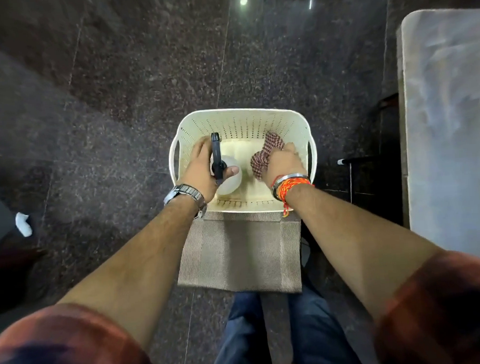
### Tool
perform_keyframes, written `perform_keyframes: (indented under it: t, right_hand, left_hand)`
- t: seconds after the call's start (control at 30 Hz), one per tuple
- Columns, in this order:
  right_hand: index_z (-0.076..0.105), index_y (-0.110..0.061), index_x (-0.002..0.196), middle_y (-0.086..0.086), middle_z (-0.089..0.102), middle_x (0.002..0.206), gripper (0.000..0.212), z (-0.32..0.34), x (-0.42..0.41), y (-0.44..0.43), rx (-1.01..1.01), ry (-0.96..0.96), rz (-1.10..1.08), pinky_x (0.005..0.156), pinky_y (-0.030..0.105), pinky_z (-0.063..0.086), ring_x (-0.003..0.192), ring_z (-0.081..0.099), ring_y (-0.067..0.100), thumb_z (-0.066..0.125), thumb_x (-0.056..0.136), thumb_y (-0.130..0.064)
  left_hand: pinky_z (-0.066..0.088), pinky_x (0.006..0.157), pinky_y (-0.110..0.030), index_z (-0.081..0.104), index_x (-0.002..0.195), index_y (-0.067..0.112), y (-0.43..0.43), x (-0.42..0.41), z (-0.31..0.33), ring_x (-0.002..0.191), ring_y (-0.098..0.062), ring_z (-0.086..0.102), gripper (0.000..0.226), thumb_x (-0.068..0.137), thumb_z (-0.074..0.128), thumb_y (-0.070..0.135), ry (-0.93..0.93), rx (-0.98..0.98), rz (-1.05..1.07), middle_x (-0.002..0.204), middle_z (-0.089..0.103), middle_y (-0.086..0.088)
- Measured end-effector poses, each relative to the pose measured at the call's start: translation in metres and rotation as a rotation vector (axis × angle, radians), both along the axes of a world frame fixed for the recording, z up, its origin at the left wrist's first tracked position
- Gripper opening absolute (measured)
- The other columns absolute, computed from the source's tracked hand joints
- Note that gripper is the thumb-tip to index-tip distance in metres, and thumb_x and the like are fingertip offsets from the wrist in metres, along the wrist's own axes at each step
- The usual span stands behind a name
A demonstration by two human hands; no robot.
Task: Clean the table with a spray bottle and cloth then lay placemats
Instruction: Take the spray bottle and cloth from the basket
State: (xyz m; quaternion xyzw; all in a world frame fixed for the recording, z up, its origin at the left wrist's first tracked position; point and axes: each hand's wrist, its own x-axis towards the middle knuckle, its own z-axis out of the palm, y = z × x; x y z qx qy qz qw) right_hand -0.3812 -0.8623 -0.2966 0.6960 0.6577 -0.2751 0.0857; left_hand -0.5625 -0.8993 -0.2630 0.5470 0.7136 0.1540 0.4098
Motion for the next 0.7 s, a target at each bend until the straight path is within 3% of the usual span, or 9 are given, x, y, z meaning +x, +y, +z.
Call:
perform_keyframes:
  t: [0.03, 0.1, 0.2, 0.33, 0.37, 0.43, 0.5, 0.57, 0.7]
  right_hand:
    - [0.055, -0.003, 0.116, 0.019, 0.040, 0.131, 0.041, 0.006, 0.003, 0.000, 0.040, 0.060, -0.034, 0.093, 0.038, 0.048, 0.106, 0.057, 0.037, 0.064, 0.083, -0.024]
    - [0.055, -0.002, 0.118, 0.018, 0.038, 0.136, 0.048, 0.020, 0.011, -0.003, 0.104, 0.190, -0.098, 0.097, 0.034, 0.046, 0.111, 0.054, 0.034, 0.065, 0.081, -0.031]
    - [0.057, -0.004, 0.124, 0.013, 0.044, 0.136, 0.056, 0.048, 0.026, -0.018, 0.255, 0.410, -0.215, 0.106, 0.022, 0.034, 0.123, 0.047, 0.025, 0.067, 0.079, -0.036]
    - [0.064, -0.004, 0.109, 0.007, 0.049, 0.127, 0.041, 0.092, 0.056, -0.055, 0.541, 0.576, -0.362, 0.099, 0.001, 0.023, 0.116, 0.046, 0.009, 0.069, 0.081, -0.035]
    - [0.063, -0.003, 0.108, 0.007, 0.049, 0.127, 0.041, 0.105, 0.066, -0.065, 0.604, 0.586, -0.410, 0.101, 0.004, 0.025, 0.114, 0.045, 0.006, 0.068, 0.083, -0.035]
    - [0.061, -0.007, 0.102, 0.005, 0.054, 0.117, 0.037, 0.129, 0.090, -0.087, 0.744, 0.576, -0.506, 0.102, 0.023, 0.037, 0.109, 0.049, 0.010, 0.066, 0.084, -0.039]
    - [0.057, -0.011, 0.094, 0.006, 0.059, 0.098, 0.040, 0.143, 0.111, -0.105, 0.816, 0.518, -0.623, 0.089, 0.039, 0.044, 0.096, 0.055, 0.022, 0.058, 0.084, -0.049]
    - [0.052, -0.012, 0.088, 0.011, 0.062, 0.087, 0.042, 0.159, 0.140, -0.123, 0.834, 0.465, -0.742, 0.077, 0.040, 0.047, 0.086, 0.058, 0.032, 0.053, 0.085, -0.054]
    - [0.049, -0.006, 0.098, 0.020, 0.065, 0.094, 0.034, 0.174, 0.194, -0.153, 0.796, 0.411, -0.881, 0.072, 0.039, 0.045, 0.088, 0.060, 0.038, 0.055, 0.092, -0.039]
  left_hand:
    - [0.036, 0.112, -0.035, 0.038, 0.147, 0.011, 0.000, 0.004, 0.007, 0.128, -0.023, 0.047, 0.082, 0.081, 0.076, 0.044, -0.009, 0.023, -0.022, 0.148, 0.039, -0.006]
    - [0.038, 0.098, -0.021, 0.038, 0.145, 0.010, -0.004, 0.015, 0.021, 0.110, -0.017, 0.054, 0.078, 0.083, 0.074, 0.041, -0.039, 0.046, -0.041, 0.133, 0.050, -0.004]
    - [0.044, 0.081, -0.026, 0.043, 0.140, 0.014, -0.008, 0.031, 0.042, 0.089, -0.017, 0.058, 0.071, 0.085, 0.067, 0.051, -0.110, 0.125, -0.025, 0.109, 0.057, 0.002]
    - [0.037, 0.074, -0.023, 0.054, 0.125, 0.009, -0.010, 0.072, 0.082, 0.090, -0.019, 0.056, 0.045, 0.094, 0.060, 0.041, -0.150, 0.274, -0.057, 0.105, 0.055, 0.002]
    - [0.037, 0.073, -0.023, 0.055, 0.119, 0.008, -0.013, 0.086, 0.096, 0.088, -0.020, 0.057, 0.040, 0.095, 0.058, 0.040, -0.155, 0.308, -0.074, 0.102, 0.057, -0.002]
    - [0.046, 0.071, -0.029, 0.055, 0.104, 0.012, -0.020, 0.115, 0.116, 0.080, -0.025, 0.062, 0.037, 0.093, 0.057, 0.047, -0.200, 0.345, -0.102, 0.091, 0.061, -0.008]
    - [0.055, 0.069, -0.045, 0.051, 0.093, 0.019, -0.029, 0.141, 0.125, 0.070, -0.027, 0.066, 0.045, 0.087, 0.051, 0.063, -0.241, 0.331, -0.105, 0.081, 0.062, -0.008]
    - [0.056, 0.066, -0.050, 0.047, 0.086, 0.024, -0.041, 0.172, 0.134, 0.067, -0.030, 0.066, 0.048, 0.083, 0.046, 0.072, -0.242, 0.333, -0.151, 0.078, 0.062, -0.010]
    - [0.056, 0.067, -0.050, 0.041, 0.077, 0.027, -0.075, 0.234, 0.149, 0.068, -0.030, 0.065, 0.044, 0.081, 0.048, 0.070, -0.223, 0.283, -0.252, 0.081, 0.059, -0.007]
